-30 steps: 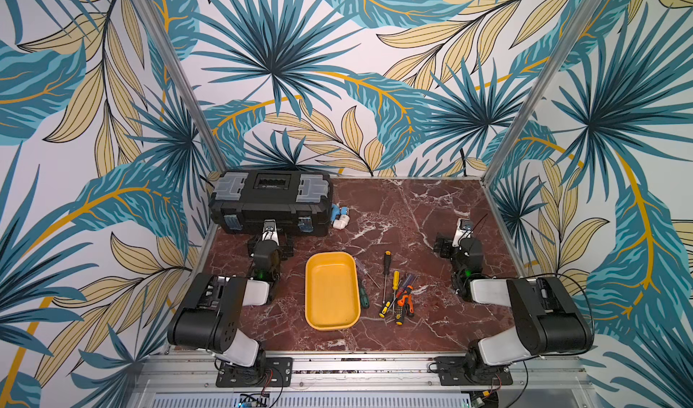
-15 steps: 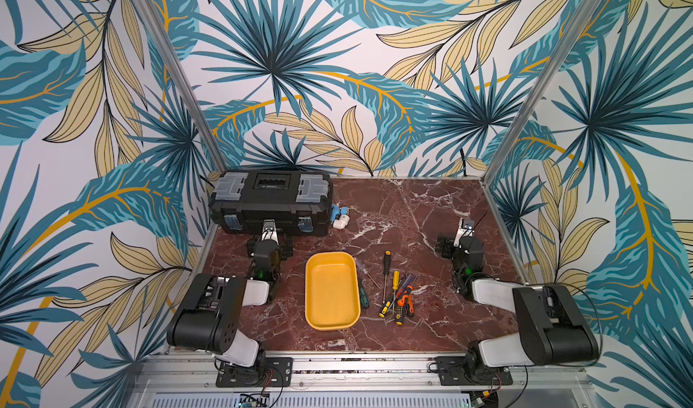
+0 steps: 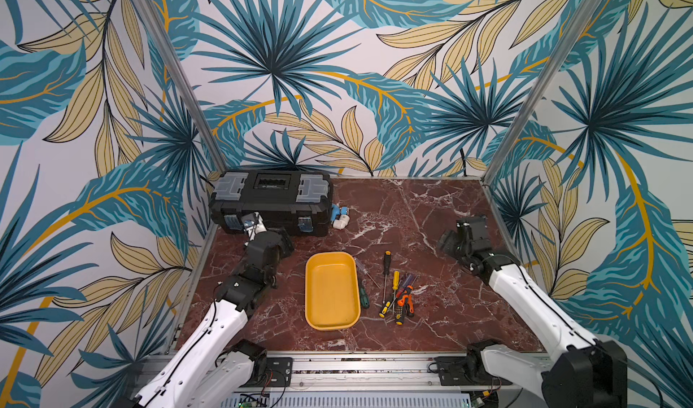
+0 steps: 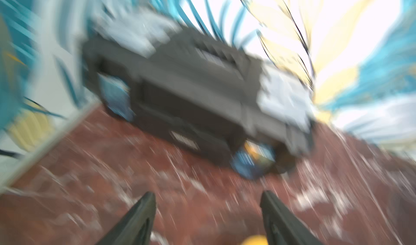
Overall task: Put the screwdriver on the desktop into the storage box
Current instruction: Pick up the screwdriver from the center of the board.
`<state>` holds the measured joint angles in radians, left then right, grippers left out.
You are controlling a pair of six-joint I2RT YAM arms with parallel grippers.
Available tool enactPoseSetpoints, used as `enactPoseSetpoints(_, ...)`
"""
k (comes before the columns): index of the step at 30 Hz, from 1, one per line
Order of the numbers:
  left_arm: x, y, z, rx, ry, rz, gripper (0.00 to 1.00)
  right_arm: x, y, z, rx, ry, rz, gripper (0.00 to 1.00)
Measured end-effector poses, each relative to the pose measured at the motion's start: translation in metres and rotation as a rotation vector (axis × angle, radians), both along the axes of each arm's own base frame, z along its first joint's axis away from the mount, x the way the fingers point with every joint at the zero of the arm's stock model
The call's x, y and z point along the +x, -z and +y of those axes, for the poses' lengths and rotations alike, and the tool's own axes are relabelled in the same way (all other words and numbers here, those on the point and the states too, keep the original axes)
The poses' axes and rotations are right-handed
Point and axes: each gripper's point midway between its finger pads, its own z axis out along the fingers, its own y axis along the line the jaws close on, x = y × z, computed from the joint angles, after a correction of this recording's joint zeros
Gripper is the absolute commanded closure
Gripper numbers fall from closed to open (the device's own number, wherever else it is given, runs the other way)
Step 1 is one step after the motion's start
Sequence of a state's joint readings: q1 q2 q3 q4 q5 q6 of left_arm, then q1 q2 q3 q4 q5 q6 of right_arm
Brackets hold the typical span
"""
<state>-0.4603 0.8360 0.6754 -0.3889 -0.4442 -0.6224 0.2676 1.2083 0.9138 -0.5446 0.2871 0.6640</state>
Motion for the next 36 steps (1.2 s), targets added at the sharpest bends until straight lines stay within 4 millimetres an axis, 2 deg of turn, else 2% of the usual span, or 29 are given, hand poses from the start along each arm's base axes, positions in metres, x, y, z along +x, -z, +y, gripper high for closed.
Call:
enactPoseSetpoints(3, -0.032, 0.035, -0.042, -0.046, 0.138, 0.134, 0.28, -0.014, 0.0, 0.064, 0.016, -0.181, 0.068, 0.23)
enactPoseSetpoints(6, -0.056, 0.061, -0.063, -0.063, 0.216, 0.233, 0.28, -0.043, 0.007, 0.104, 0.027, -0.299, 0.128, 0.27)
enactPoseSetpoints(11, -0.07, 0.084, -0.067, -0.055, 0.217, 0.336, 0.26, -0.075, 0.022, 0.153, 0.071, -0.434, 0.2, 0.39)
enactPoseSetpoints(16, -0.067, 0.086, -0.066, -0.075, 0.183, 0.339, 0.23, -0.098, 0.065, 0.204, 0.079, -0.56, 0.324, 0.39)
enactPoseSetpoints(20, -0.059, 0.093, -0.068, -0.076, 0.169, 0.351, 0.24, -0.11, 0.088, 0.225, 0.074, -0.612, 0.389, 0.41)
enactPoseSetpoints(24, -0.05, 0.1, -0.073, -0.096, 0.165, 0.362, 0.26, -0.108, 0.098, 0.238, 0.083, -0.627, 0.409, 0.44)
enactPoseSetpoints(32, -0.042, 0.107, -0.077, -0.122, 0.172, 0.358, 0.28, -0.104, 0.12, 0.251, 0.079, -0.636, 0.449, 0.45)
enactPoseSetpoints(36, -0.039, 0.112, -0.078, -0.111, 0.177, 0.365, 0.28, -0.103, 0.131, 0.254, 0.067, -0.634, 0.472, 0.5)
